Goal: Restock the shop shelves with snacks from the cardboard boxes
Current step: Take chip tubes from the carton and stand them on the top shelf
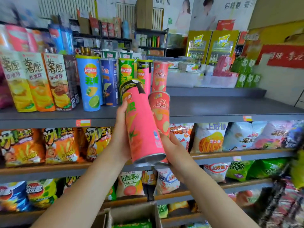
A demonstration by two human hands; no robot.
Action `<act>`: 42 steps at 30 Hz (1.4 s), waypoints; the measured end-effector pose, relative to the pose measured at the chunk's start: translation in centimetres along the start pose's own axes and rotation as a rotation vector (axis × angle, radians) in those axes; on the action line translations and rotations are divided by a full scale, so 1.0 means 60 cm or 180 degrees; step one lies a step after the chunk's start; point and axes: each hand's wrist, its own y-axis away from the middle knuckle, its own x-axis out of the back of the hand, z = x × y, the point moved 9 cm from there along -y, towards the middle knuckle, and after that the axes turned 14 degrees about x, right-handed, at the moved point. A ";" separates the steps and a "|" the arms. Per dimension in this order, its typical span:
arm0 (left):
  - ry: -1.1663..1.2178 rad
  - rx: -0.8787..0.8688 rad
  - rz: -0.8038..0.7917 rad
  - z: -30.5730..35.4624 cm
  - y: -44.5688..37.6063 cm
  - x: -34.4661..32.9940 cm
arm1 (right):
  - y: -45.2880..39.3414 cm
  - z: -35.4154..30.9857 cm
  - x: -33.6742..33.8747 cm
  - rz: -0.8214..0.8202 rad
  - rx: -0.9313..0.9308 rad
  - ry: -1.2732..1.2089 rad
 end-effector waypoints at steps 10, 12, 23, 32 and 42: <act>-0.1300 -0.0932 0.0704 0.181 -0.102 -0.059 | -0.178 -0.136 0.165 0.1163 0.1268 0.0174; -0.1465 -0.1153 0.1000 0.197 -0.126 -0.051 | -0.211 -0.142 0.178 0.1134 0.1353 0.0354; -0.2580 -0.1178 0.1850 0.119 -0.255 0.046 | -0.334 -0.059 0.160 0.0509 0.1151 0.1375; -0.3795 -0.1191 0.2594 0.099 -0.261 0.079 | -0.357 -0.024 0.167 0.0646 0.1013 0.2058; -0.3784 -0.0717 0.2677 0.096 -0.276 0.089 | -0.355 -0.024 0.169 0.0674 0.1080 0.2469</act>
